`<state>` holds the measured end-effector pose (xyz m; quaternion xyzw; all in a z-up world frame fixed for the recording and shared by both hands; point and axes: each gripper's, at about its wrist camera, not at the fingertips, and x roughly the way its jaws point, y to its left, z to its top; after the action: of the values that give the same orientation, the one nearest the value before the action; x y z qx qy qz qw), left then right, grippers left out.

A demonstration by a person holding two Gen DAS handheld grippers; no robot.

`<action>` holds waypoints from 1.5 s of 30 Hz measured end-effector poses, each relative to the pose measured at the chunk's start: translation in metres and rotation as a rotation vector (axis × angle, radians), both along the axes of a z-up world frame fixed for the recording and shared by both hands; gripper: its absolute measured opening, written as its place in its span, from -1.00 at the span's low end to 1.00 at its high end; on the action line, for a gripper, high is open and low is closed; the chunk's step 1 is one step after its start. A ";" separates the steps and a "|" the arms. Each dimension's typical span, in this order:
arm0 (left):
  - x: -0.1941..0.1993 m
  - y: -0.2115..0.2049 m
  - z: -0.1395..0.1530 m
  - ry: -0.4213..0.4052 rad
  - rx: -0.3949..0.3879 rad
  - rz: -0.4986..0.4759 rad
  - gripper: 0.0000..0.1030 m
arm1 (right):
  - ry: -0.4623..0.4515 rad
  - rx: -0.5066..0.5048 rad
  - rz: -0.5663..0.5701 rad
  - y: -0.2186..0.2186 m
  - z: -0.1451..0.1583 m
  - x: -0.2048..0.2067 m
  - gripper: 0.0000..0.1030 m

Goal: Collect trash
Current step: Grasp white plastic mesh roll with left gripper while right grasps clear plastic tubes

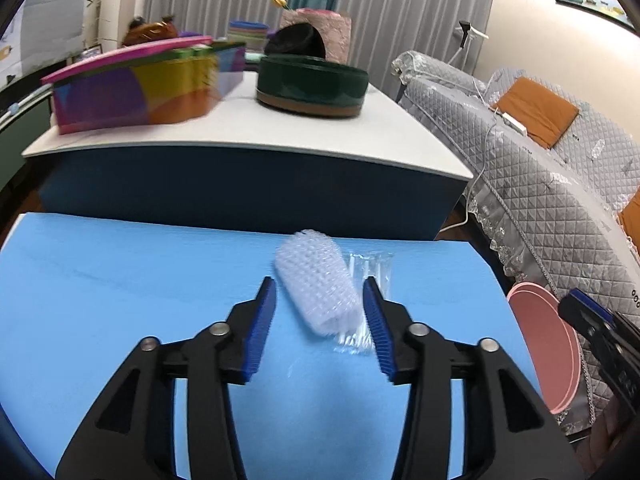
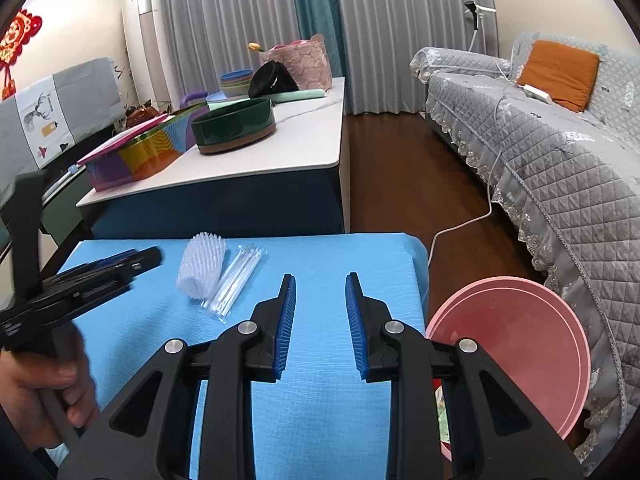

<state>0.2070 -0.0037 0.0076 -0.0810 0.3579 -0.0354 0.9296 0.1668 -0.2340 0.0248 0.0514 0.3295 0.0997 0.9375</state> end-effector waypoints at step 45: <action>0.001 0.049 -0.024 -0.029 0.041 0.116 -0.76 | 0.205 0.091 0.116 0.108 -0.079 0.073 -0.74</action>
<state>0.2085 0.0456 -0.0163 -0.0822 0.3398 0.0246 0.9366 0.2393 -0.1256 -0.0538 0.0847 0.4211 0.1630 0.8882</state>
